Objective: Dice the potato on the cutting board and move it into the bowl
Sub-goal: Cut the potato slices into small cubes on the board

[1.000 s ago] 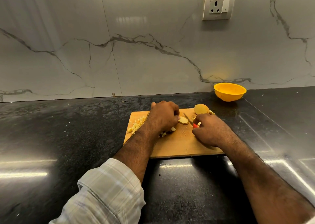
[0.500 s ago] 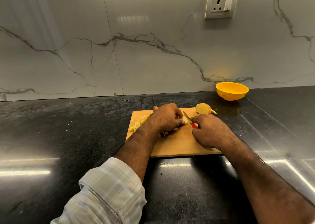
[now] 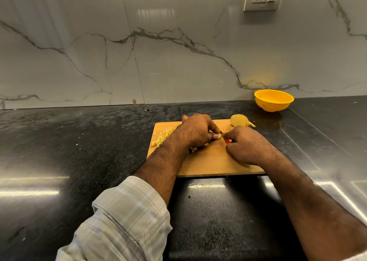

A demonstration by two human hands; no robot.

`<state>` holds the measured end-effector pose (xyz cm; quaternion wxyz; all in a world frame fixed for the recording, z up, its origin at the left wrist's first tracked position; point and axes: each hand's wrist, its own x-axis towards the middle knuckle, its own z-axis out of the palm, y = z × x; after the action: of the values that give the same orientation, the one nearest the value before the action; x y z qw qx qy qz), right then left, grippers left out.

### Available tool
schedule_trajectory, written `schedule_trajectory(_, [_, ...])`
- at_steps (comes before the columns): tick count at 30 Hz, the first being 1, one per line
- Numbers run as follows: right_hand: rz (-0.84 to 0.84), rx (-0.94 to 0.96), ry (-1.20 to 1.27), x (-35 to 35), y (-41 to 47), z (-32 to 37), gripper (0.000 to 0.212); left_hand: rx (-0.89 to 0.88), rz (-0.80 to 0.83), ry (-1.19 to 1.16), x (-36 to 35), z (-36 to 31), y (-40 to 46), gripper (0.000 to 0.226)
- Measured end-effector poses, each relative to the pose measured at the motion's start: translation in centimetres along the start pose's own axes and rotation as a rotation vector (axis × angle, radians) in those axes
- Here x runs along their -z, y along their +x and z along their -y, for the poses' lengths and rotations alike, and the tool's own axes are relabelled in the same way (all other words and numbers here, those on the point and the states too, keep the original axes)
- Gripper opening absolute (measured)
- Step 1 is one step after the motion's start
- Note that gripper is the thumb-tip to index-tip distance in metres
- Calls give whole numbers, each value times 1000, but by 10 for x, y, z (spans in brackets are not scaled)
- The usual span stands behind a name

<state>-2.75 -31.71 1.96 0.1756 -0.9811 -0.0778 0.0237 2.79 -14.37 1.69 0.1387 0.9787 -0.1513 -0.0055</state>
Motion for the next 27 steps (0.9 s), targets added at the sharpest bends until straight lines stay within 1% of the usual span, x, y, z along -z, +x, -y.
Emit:
schedule_trajectory(5, [2,11,-30,-2,0,0,48,9,9,5,0,1,-1,22])
schedule_trajectory(10, [-70,47,-40,-2,-5,4,50,26,-4,16,1,1,-1,19])
schedule_trajectory(17, [-22,24,-121,-5,-4,11,38,7,-11,19,-1,3,1,18])
schedule_trajectory(20, [-8,39,-164,-6,-2,16,39,3,-3,36,1,2,0,19])
schedule_trajectory(24, [2,28,-107,-6,2,15,39,1,-1,47,1,1,-2,20])
schedule_trajectory(27, [-25,40,-90,-9,-1,10,35,4,-15,30,0,5,-2,16])
